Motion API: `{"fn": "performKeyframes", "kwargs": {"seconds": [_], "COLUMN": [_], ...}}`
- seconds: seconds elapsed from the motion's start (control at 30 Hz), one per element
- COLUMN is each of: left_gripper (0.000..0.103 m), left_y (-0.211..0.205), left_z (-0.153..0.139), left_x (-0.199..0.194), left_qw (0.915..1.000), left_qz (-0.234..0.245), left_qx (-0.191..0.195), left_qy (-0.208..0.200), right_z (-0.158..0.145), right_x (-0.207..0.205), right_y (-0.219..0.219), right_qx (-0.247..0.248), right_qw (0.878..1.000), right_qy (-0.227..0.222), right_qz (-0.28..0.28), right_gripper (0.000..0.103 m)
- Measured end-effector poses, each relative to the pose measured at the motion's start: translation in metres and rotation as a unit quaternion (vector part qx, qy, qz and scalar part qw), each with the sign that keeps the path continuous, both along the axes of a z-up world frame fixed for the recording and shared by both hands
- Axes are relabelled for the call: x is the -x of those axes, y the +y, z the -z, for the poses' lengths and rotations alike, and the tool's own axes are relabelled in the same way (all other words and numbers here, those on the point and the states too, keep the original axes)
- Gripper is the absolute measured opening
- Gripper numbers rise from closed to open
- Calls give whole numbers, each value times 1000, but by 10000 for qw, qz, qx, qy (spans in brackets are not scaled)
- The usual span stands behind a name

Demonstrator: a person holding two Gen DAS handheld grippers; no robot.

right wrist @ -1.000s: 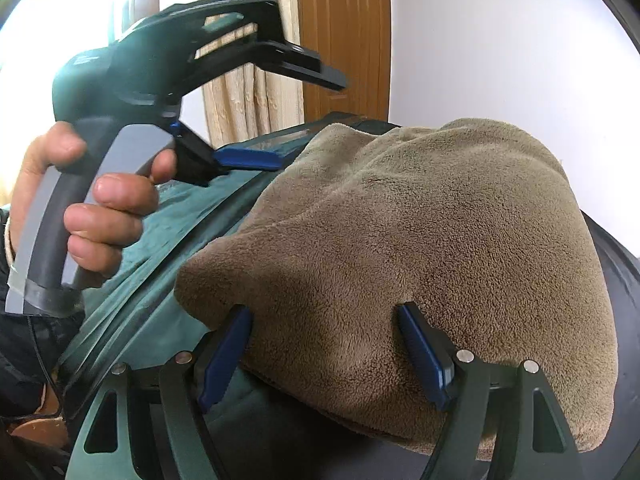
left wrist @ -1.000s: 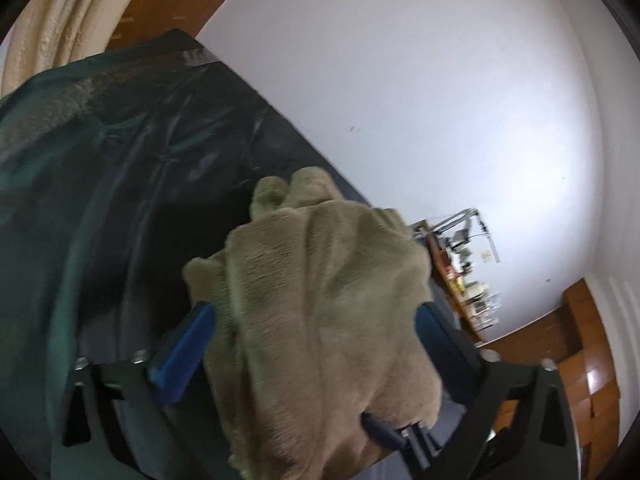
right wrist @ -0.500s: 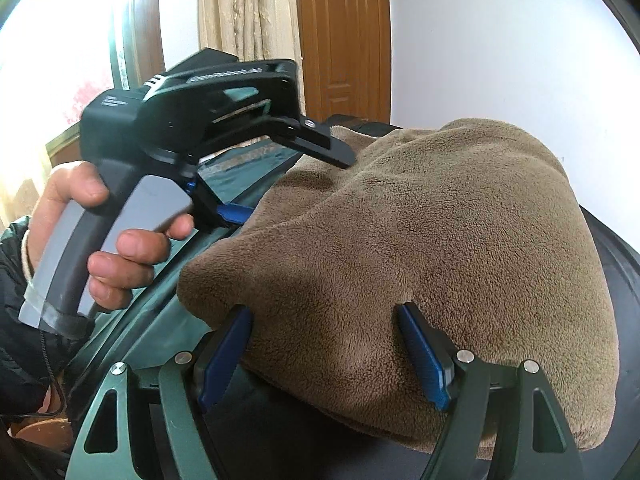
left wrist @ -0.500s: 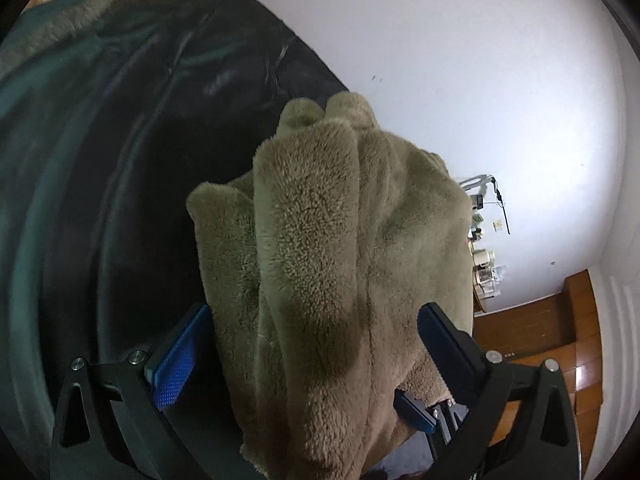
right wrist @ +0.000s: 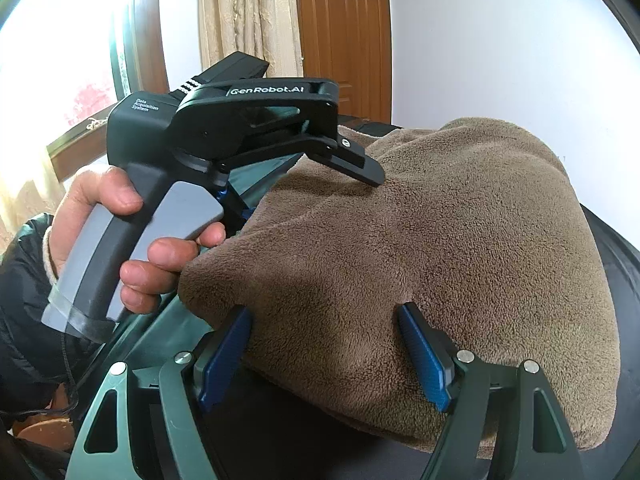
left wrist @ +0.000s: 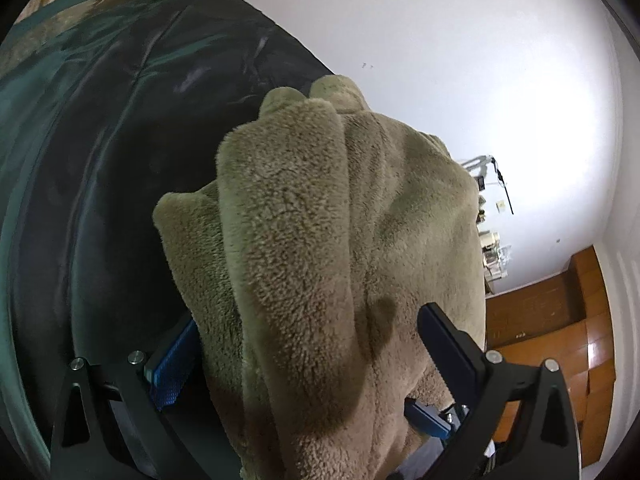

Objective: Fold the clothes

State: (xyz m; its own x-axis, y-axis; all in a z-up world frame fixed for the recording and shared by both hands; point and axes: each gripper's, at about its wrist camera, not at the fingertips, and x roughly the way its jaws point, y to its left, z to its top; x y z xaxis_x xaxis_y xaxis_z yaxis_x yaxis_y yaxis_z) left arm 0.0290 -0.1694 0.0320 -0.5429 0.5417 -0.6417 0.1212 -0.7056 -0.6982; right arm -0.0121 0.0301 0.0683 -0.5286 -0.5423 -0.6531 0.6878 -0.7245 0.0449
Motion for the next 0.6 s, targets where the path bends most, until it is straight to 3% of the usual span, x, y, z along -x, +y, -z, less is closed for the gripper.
{"fn": "performKeyframes", "kwargs": {"seconds": [0.13, 0.43, 0.6], "left_gripper": [102, 102, 92], "left_y": [3, 12, 14], "left_z": [0, 0, 1], "left_x": [0, 3, 4], "left_qw": [9997, 9983, 9975], "left_qz": [200, 454, 364], "left_qx": [77, 249, 509], "left_qy": [106, 282, 315], "right_z": [-4, -11, -8], "right_x": [7, -3, 9], "right_y": [-16, -4, -18], "right_qx": [0, -13, -24], "right_qw": [10000, 10000, 10000], "right_qy": [-5, 0, 1], "right_qz": [-8, -13, -15], "right_gripper": [78, 79, 79]}}
